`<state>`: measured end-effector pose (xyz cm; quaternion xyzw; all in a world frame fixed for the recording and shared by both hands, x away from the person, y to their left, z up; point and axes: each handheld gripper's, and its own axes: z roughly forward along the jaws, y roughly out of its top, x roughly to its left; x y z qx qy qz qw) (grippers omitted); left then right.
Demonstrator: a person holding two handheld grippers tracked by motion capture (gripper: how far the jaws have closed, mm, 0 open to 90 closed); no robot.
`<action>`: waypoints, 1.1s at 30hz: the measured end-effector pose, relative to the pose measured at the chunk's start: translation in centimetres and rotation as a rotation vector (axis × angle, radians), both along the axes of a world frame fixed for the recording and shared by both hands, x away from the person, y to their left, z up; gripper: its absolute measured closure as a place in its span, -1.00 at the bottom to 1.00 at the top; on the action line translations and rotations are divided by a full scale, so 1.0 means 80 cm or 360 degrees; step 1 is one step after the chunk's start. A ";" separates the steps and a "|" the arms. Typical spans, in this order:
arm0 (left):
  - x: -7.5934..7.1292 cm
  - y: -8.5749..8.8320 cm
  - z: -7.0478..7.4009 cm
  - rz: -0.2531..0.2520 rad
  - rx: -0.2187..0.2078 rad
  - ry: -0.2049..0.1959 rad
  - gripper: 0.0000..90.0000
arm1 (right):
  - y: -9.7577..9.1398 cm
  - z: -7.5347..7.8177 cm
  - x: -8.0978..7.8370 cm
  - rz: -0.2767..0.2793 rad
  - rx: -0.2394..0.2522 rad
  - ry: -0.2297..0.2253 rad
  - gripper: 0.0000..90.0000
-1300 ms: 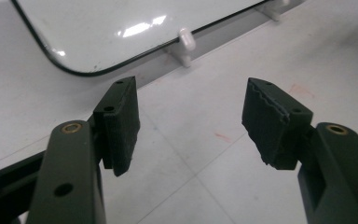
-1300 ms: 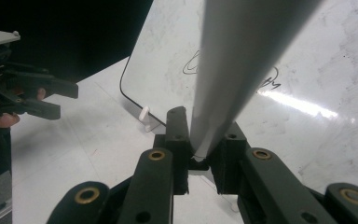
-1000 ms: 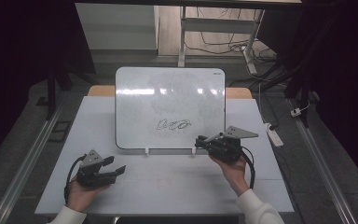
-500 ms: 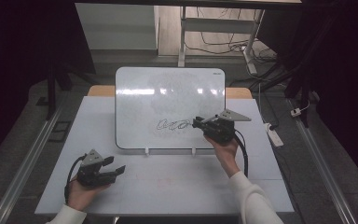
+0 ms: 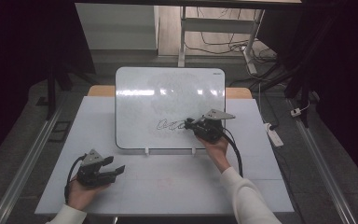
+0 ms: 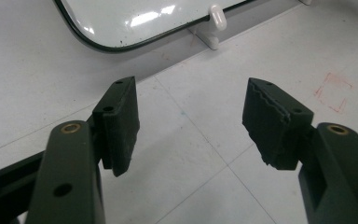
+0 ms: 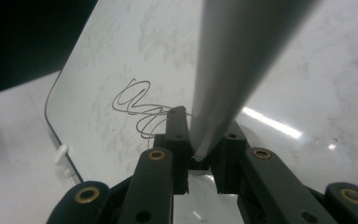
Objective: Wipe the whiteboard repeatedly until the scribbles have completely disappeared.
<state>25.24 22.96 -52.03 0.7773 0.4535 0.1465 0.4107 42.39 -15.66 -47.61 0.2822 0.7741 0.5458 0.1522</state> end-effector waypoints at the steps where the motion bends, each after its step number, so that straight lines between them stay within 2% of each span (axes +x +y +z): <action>1: 0.000 0.000 0.000 0.0000 -0.0001 -0.0002 -0.18 | -0.001 0.001 0.001 -0.0005 -0.0010 -0.0015 0.74; 6: 0.000 -0.001 0.000 -0.0008 -0.0002 -0.0002 -0.18 | -0.017 0.008 0.008 -0.0103 0.0058 -0.0065 0.74; 8: 0.000 -0.001 0.000 -0.0010 -0.0002 -0.0001 -0.18 | -0.017 0.006 0.007 -0.0084 0.0057 -0.0066 0.74; 9: 0.000 -0.001 0.000 -0.0006 -0.0003 -0.0001 -0.18 | -0.007 -0.002 0.003 0.0024 0.0035 -0.0028 0.74; 10: 0.000 0.000 0.000 -0.0005 -0.0003 -0.0003 -0.18 | -0.007 -0.002 0.003 0.0024 0.0035 -0.0028 0.74; 11: 0.000 0.000 0.001 -0.0001 -0.0003 -0.0005 -0.18 | 0.001 -0.005 0.001 0.0073 0.0001 -0.0046 0.74; 13: -0.001 0.000 0.001 -0.0003 -0.0004 -0.0008 -0.18 | 0.000 -0.003 0.003 0.0070 -0.0014 -0.0053 0.74; 14: -0.001 0.000 0.000 -0.0004 -0.0004 -0.0007 -0.18 | -0.010 0.002 0.006 -0.0004 0.0020 -0.0088 0.74; 15: 0.000 0.000 0.000 -0.0007 -0.0001 -0.0001 -0.18 | -0.017 0.004 0.007 -0.0040 0.0036 -0.0092 0.74; 18: 0.001 0.000 0.000 -0.0010 0.0001 0.0001 -0.18 | -0.021 0.004 0.007 -0.0058 0.0054 -0.0084 0.74; 19: 0.001 -0.001 0.000 -0.0010 0.0001 0.0001 -0.18 | -0.014 -0.001 0.002 -0.0007 0.0033 -0.0052 0.74; 20: 0.001 -0.001 0.000 -0.0009 0.0002 0.0001 -0.18 | -0.014 -0.001 0.002 -0.0007 0.0033 -0.0052 0.74; 21: 0.001 -0.001 0.000 -0.0008 0.0002 0.0001 -0.18 | 0.000 -0.009 -0.002 0.0079 0.0003 -0.0040 0.74; 23: -0.001 -0.001 0.001 -0.0005 -0.0004 -0.0005 -0.18 | 0.003 -0.007 -0.002 0.0082 -0.0020 -0.0057 0.74; 24: -0.001 -0.001 0.001 -0.0007 -0.0003 -0.0008 -0.18 | 0.000 -0.002 0.001 0.0030 -0.0013 -0.0097 0.74; 25: -0.001 -0.001 0.001 -0.0008 -0.0003 -0.0009 -0.18 | 0.000 -0.002 0.001 0.0030 -0.0013 -0.0097 0.74; 26: -0.001 -0.001 0.001 -0.0008 -0.0004 -0.0008 -0.18 | -0.010 0.004 0.006 -0.0057 0.0040 -0.0113 0.74; 27: -0.001 -0.001 0.001 -0.0009 -0.0006 -0.0006 -0.18 | -0.012 0.005 0.008 -0.0073 0.0058 -0.0108 0.74; 29: 0.001 -0.002 0.000 -0.0011 -0.0002 0.0000 -0.18 | -0.008 0.001 0.005 -0.0033 0.0057 -0.0084 0.74; 31: 0.001 -0.002 0.000 -0.0012 -0.0003 0.0001 -0.18 | 0.006 -0.007 -0.001 0.0071 0.0008 -0.0055 0.74; 32: 0.001 -0.001 0.001 -0.0012 -0.0006 -0.0001 -0.18 | 0.013 -0.009 -0.003 0.0111 -0.0025 -0.0060 0.74; 33: 0.000 -0.001 0.001 -0.0007 -0.0008 -0.0004 -0.18 | 0.016 -0.008 -0.004 0.0114 -0.0044 -0.0077 0.74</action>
